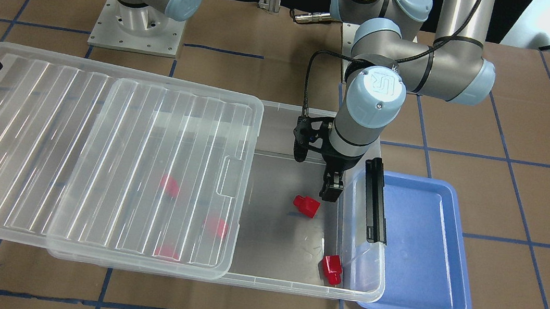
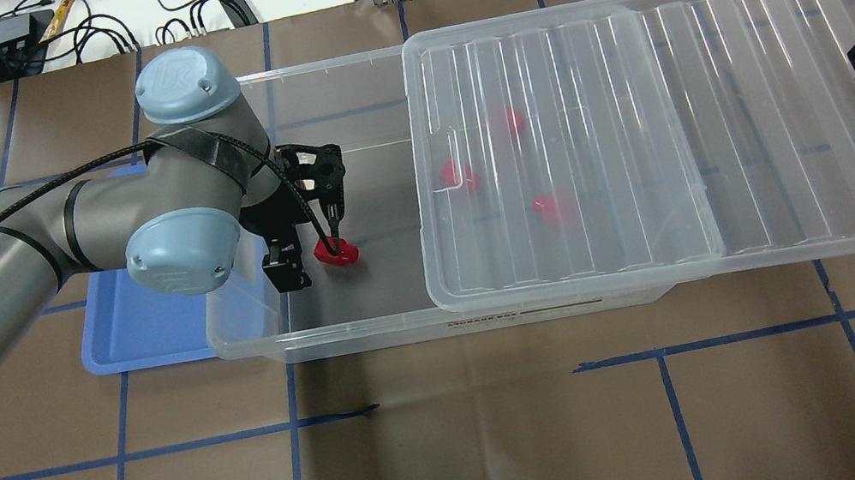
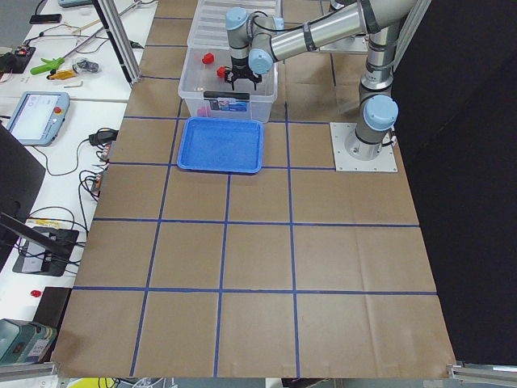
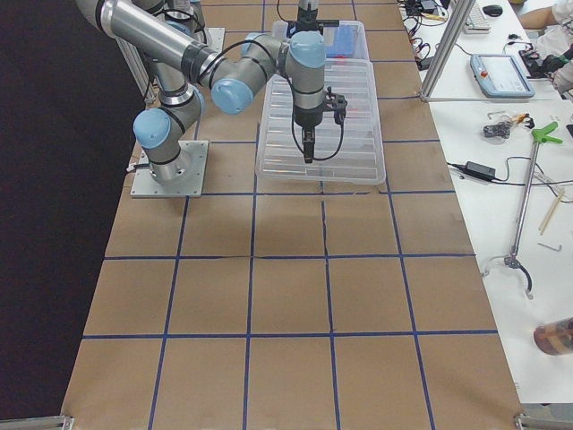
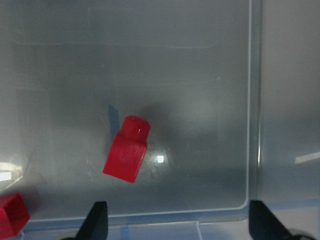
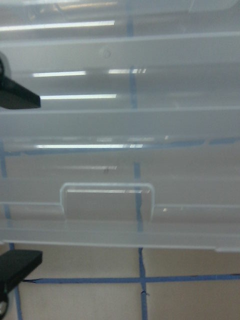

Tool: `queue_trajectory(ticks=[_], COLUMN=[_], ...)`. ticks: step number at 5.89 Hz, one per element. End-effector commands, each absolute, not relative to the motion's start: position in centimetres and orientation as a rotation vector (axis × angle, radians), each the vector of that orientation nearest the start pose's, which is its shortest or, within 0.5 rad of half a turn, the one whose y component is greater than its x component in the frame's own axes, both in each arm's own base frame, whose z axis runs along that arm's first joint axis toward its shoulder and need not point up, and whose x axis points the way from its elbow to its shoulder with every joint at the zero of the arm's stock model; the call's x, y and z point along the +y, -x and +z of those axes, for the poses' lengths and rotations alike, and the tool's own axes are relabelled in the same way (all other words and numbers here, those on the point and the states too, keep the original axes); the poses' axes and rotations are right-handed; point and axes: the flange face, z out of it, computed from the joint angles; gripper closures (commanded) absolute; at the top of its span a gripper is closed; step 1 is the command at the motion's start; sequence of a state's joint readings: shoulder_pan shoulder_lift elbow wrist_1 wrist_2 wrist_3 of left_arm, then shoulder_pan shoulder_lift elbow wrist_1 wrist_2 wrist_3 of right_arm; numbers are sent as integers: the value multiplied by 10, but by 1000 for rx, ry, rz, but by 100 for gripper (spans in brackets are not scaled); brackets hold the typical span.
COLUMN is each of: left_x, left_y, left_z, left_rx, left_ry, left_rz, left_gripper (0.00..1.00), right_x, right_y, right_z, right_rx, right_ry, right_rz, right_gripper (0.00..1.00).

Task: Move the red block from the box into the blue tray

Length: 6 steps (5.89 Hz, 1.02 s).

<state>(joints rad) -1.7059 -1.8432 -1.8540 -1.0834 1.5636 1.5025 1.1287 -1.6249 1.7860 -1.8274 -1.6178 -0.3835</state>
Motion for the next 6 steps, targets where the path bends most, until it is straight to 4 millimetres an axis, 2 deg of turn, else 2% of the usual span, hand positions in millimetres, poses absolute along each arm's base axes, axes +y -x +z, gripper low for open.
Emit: queue_trajectory(ticks=[1, 2, 3, 4, 5, 6], left_x=[-523, -527, -528, -527, -528, -528], left_y=[223, 224, 224, 227, 227, 227], left_z=[221, 218, 205, 180, 176, 177], left_rx=[-2039, -2014, -1996, -1963, -1951, -1925], left_ry=[2318, 2374, 2368, 2361, 2369, 2393], left_rz=[-79, -26, -57, -113, -125, -122], left_gripper=[2, 3, 3, 3, 3, 15], right_x=[-492, -497, -499, -497, -496, -495], right_y=[-1, -37, -84, -120, -141, -148], right_z=[497, 514, 525, 525, 521, 526], right_rx=[3162, 3130, 3131, 3128, 3129, 3129], right_ry=[-207, -235, -195, -206, -195, -173], right_rz=[-58, -16, -24, -24, -11, -23], right_gripper=[0, 0, 0, 0, 0, 0])
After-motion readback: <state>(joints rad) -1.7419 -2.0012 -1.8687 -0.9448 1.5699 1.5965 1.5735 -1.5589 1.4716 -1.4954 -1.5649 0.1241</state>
